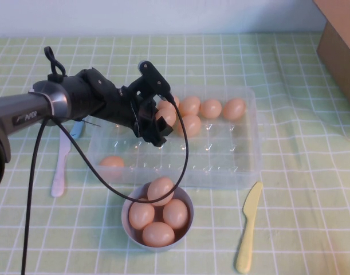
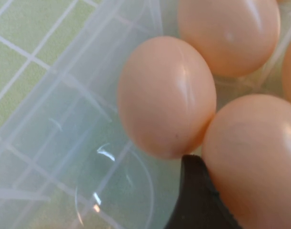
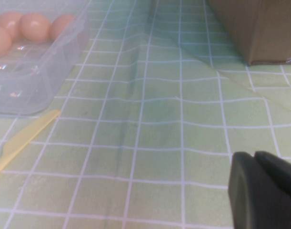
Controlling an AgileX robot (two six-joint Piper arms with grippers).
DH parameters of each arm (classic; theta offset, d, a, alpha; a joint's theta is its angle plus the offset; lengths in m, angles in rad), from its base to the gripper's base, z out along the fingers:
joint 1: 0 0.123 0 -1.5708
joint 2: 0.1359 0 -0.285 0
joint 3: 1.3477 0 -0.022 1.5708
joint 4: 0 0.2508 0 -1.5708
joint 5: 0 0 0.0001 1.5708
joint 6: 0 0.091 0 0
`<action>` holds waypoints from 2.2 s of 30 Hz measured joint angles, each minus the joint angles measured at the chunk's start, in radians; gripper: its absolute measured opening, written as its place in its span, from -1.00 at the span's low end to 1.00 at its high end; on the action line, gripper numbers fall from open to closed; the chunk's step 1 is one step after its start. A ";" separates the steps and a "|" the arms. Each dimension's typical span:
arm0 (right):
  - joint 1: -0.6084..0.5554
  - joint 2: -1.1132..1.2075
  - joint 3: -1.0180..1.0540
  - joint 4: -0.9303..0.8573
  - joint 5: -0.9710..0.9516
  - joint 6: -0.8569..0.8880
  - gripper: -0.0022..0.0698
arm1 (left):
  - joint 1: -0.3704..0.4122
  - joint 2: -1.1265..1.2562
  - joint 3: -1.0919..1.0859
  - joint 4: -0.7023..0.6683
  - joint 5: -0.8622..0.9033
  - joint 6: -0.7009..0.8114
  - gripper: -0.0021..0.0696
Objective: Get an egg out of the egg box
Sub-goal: Pick up the egg from the plastic box, then place the egg in the bowl
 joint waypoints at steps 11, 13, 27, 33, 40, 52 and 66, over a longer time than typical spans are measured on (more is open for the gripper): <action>0.000 0.000 0.000 0.000 0.000 0.000 -0.99 | 0.001 -0.061 0.000 0.017 0.134 0.000 0.07; 0.000 0.000 0.000 0.000 0.000 0.000 -0.99 | 0.001 -0.098 0.000 0.020 0.166 0.000 0.07; 0.000 0.000 0.000 0.000 0.000 0.000 -0.99 | 0.001 -0.361 0.000 0.349 0.531 -0.429 0.07; 0.000 0.000 0.000 0.000 0.000 0.000 -0.99 | -0.015 -0.455 0.043 0.430 0.725 -0.631 0.07; 0.000 0.000 0.000 0.000 0.000 0.000 -0.99 | -0.079 -0.591 0.257 0.458 0.683 -0.727 0.07; 0.000 0.000 0.000 0.000 0.000 0.000 -0.99 | -0.105 -0.596 0.438 0.424 0.531 -0.890 0.07; 0.000 0.000 0.000 0.001 0.000 0.000 -0.99 | -0.143 -0.517 0.447 0.406 0.520 -0.965 0.07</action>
